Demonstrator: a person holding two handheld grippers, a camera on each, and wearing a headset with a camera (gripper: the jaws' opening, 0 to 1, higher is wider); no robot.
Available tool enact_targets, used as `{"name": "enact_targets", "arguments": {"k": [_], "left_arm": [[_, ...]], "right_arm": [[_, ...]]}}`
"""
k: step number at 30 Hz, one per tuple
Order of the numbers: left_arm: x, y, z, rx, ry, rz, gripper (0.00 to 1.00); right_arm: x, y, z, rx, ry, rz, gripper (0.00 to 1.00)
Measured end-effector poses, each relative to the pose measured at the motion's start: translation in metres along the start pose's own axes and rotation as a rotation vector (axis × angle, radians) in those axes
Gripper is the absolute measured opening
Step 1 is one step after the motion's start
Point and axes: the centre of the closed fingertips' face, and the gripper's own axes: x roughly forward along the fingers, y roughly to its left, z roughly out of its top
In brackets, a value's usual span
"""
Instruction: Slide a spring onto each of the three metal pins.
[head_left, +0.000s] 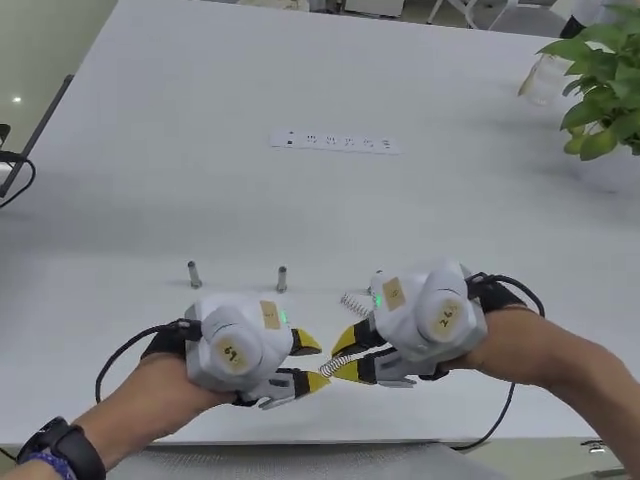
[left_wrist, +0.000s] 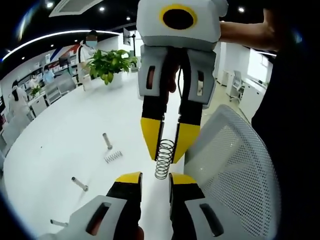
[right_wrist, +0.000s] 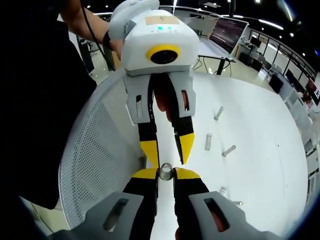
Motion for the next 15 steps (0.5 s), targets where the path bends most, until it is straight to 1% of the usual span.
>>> {"name": "enact_targets", "arguments": {"k": [2, 3, 5, 7, 9, 15], "left_arm": [[-0.002, 0.004, -0.003, -0.017, -0.001, 0.019, 0.15], [-0.004, 0.004, -0.004, -0.024, -0.002, 0.021, 0.16], [-0.007, 0.008, -0.006, -0.048, -0.010, 0.041, 0.16], [-0.010, 0.010, -0.008, -0.065, -0.019, 0.050, 0.17], [-0.014, 0.015, -0.014, -0.086, -0.016, 0.073, 0.19], [-0.027, 0.029, -0.026, -0.149, -0.026, 0.143, 0.22]], "right_arm": [[0.000, 0.000, -0.001, 0.003, 0.001, -0.003, 0.08], [0.000, -0.002, -0.002, 0.010, 0.000, -0.008, 0.08], [0.001, -0.006, -0.007, 0.028, 0.009, -0.028, 0.08], [0.003, -0.008, -0.009, 0.035, 0.012, -0.033, 0.08], [0.004, -0.011, -0.011, 0.048, 0.013, -0.043, 0.08], [0.007, -0.020, -0.010, 0.071, 0.018, -0.050, 0.08]]}}
